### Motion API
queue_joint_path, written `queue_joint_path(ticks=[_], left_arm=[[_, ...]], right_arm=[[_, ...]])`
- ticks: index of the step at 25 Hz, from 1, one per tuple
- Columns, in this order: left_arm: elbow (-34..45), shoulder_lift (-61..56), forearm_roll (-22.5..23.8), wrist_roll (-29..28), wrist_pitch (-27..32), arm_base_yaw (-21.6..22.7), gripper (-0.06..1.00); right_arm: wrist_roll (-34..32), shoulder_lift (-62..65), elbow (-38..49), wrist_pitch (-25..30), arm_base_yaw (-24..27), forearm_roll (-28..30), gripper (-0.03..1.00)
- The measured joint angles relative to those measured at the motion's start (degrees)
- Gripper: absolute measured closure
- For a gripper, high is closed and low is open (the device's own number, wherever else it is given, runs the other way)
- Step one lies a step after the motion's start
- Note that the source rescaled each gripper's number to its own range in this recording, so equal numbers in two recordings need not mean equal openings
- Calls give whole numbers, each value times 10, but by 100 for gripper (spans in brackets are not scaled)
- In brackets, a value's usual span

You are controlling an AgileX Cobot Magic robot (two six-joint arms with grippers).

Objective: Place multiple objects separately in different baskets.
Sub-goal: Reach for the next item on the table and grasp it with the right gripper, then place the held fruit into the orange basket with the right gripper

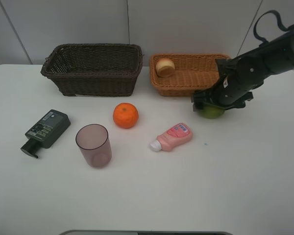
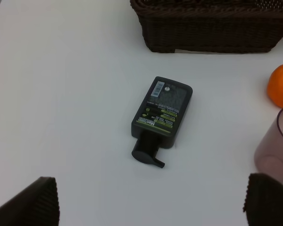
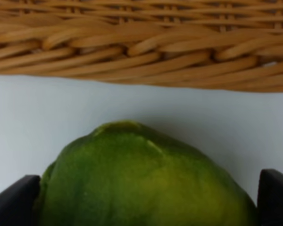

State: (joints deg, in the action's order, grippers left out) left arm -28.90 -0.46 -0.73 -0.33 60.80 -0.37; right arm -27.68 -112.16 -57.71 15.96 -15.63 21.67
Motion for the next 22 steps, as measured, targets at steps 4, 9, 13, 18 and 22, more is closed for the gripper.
queue_joint_path(ticks=[4,9,13,18,22], left_arm=[[0,0,0,0,0,0,-6],[0,0,0,0,0,0,-6],[0,0,0,0,0,0,-6],[0,0,0,0,0,0,-6],[0,0,0,0,0,0,-6]], right_arm=[[-1,-7,0,-1,0,2,8],[-2,-7,0,3,0,3,17],[-2,-7,0,5,0,3,17],[-2,-7,0,5,0,3,17],[-2,-7,0,4,0,3,17]])
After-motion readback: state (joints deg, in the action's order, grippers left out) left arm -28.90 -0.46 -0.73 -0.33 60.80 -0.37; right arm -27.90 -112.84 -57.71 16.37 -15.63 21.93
